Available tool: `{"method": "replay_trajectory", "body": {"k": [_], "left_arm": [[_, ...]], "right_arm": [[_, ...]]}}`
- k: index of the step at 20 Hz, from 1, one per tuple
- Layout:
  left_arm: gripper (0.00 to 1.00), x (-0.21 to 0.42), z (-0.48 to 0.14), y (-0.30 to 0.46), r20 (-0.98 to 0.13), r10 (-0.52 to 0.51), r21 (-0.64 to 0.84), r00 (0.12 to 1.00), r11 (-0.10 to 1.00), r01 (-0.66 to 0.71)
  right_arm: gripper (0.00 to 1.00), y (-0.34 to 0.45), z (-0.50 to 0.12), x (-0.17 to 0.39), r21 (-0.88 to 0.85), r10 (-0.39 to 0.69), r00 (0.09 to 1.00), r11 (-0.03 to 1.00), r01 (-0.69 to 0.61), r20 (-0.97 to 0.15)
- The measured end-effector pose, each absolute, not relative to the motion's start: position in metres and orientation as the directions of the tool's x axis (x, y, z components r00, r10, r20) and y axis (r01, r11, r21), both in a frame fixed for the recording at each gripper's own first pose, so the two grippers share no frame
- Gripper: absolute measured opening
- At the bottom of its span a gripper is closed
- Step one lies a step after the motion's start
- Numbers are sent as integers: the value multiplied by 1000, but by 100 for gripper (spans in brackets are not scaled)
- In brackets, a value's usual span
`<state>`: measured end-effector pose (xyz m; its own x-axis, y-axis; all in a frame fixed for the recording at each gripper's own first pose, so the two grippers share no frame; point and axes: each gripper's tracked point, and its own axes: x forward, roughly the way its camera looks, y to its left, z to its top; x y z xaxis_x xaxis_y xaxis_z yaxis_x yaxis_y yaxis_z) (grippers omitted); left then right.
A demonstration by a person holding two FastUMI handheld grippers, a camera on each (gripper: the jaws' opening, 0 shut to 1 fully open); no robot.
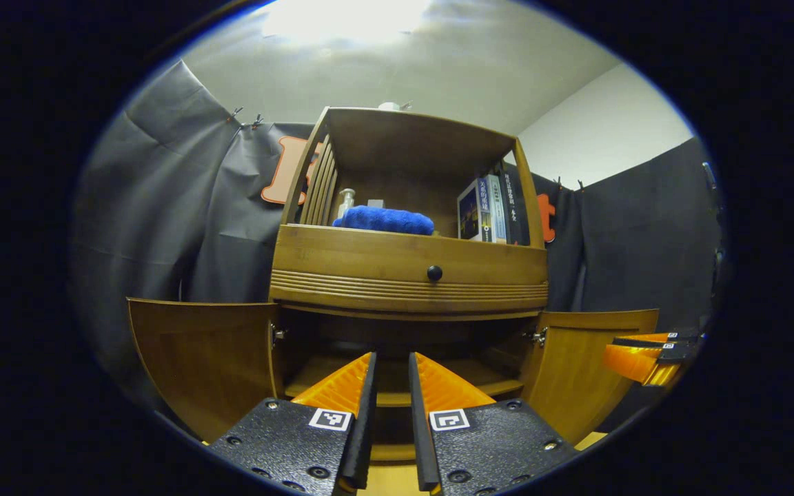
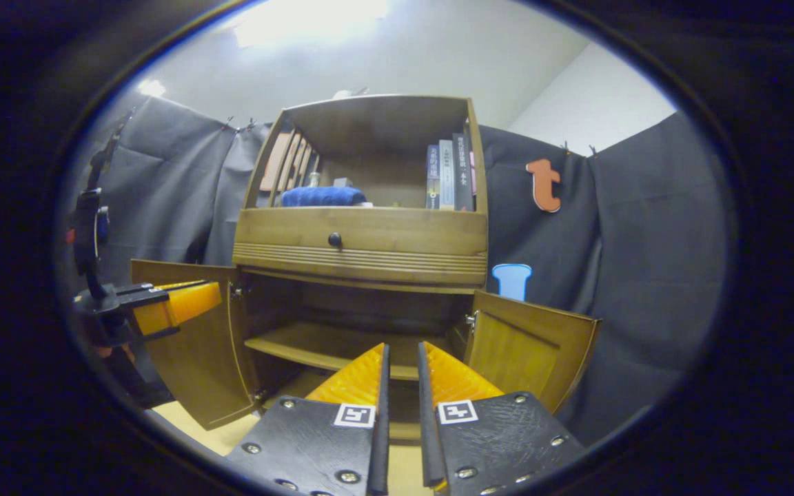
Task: Open the right door of the double-door shoe cabinet with the right hand, and open the left door with the left hand.
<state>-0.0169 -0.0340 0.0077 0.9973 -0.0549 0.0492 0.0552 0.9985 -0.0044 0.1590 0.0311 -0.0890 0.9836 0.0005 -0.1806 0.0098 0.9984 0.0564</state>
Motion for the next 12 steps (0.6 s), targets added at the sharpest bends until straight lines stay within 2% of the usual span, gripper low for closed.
{"method": "replay_trajectory", "body": {"k": [1,2,6,12], "left_arm": [[27,-15,8,-35,52,-60,-3,997,998,60],[35,-15,7,-39,48,-65,5,997,998,65],[98,-14,2,-44,45,-75,3,996,997,75],[95,-13,1,-47,38,-89,-7,995,996,89]], "right_arm": [[19,30,-87,160,65,-2,985,998,14,-173],[29,32,-86,157,76,7,985,997,6,-171],[97,38,-90,155,57,19,986,998,-9,-164],[96,45,-85,157,57,24,988,998,-16,-150]]}}
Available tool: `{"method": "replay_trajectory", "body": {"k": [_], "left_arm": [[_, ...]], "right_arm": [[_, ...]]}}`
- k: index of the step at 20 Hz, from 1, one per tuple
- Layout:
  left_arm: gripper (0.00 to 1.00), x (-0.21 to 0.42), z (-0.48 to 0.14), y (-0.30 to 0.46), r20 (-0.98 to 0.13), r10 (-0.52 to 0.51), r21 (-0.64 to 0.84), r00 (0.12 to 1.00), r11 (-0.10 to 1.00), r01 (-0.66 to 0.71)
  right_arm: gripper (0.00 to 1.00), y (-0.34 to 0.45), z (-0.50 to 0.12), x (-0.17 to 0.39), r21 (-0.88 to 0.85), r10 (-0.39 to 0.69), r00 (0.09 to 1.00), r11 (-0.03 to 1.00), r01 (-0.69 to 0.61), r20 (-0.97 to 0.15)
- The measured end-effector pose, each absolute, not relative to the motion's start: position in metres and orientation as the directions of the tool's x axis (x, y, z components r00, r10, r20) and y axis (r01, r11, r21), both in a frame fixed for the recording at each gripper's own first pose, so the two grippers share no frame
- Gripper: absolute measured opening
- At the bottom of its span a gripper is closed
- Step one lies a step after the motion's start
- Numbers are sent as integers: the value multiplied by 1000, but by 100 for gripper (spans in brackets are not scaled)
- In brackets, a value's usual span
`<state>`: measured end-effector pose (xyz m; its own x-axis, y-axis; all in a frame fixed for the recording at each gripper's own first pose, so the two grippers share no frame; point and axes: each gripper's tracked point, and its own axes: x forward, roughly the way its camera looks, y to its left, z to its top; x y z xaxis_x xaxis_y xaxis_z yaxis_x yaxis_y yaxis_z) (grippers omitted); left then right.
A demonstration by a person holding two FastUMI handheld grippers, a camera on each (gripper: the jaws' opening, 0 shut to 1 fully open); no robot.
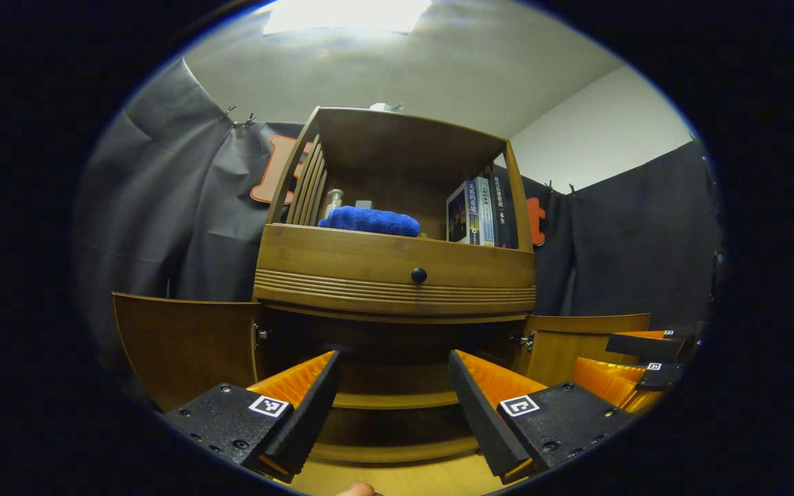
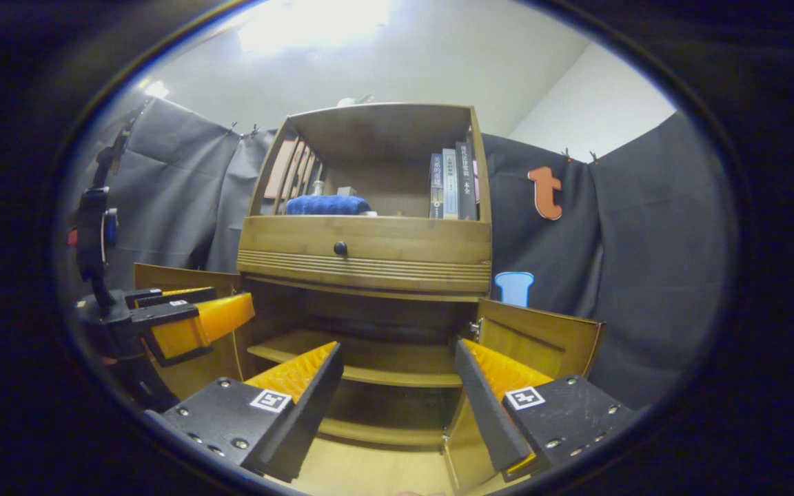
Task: Open the right door of the double-door shoe cabinet with the right hand, and open the left door with the left hand.
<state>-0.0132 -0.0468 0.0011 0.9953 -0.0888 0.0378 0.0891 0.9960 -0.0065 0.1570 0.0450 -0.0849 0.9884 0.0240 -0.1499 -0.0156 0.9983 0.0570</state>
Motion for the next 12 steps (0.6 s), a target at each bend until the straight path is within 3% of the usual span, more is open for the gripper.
{"method": "replay_trajectory", "body": {"k": [5,12], "left_arm": [[92,-14,1,-47,32,-102,-10,994,995,102],[95,-20,-2,-50,21,-131,-16,991,991,131]], "right_arm": [[97,45,-80,155,62,25,991,998,-17,-129],[96,47,-73,146,32,10,994,999,-6,-108]]}}
